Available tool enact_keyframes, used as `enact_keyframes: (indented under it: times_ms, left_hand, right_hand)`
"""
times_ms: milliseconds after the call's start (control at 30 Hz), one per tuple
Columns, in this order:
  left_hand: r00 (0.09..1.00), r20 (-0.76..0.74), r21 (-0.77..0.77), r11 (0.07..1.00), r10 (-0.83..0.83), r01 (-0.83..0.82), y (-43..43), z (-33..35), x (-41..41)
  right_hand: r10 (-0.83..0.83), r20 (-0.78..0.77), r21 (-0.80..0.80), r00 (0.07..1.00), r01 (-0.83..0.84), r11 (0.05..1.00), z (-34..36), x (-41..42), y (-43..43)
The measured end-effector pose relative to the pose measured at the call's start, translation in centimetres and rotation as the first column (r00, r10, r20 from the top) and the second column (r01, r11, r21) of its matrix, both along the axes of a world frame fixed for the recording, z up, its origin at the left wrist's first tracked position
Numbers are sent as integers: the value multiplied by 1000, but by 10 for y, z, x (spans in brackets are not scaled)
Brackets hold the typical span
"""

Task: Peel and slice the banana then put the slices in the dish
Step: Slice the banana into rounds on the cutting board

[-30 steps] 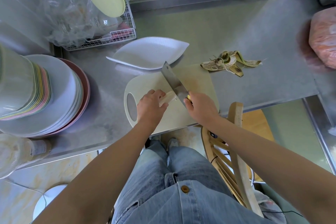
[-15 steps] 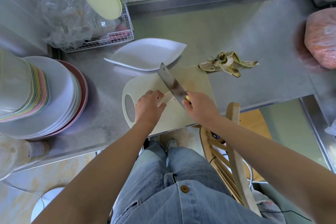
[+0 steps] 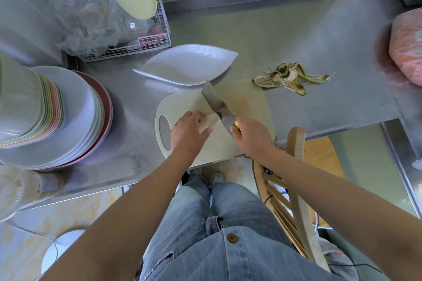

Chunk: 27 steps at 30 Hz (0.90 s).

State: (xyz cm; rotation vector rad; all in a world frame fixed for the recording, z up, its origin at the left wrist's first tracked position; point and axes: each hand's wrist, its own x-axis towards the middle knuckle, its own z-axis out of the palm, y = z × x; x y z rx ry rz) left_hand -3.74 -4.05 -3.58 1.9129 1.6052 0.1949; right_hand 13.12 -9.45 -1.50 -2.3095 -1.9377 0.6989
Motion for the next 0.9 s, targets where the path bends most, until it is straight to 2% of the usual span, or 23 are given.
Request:
enact_keyframes:
  times_ms: [167, 900]
  left_hand:
    - [1000, -13, 7, 1000, 4, -4, -1, 0, 0]
    - [1000, -27, 6, 1000, 15, -15, -1, -1, 0]
  right_hand:
    - [23, -15, 81, 1000, -22, 996, 15, 3, 8]
    - [14, -3, -28, 1000, -14, 1000, -1, -8, 2]
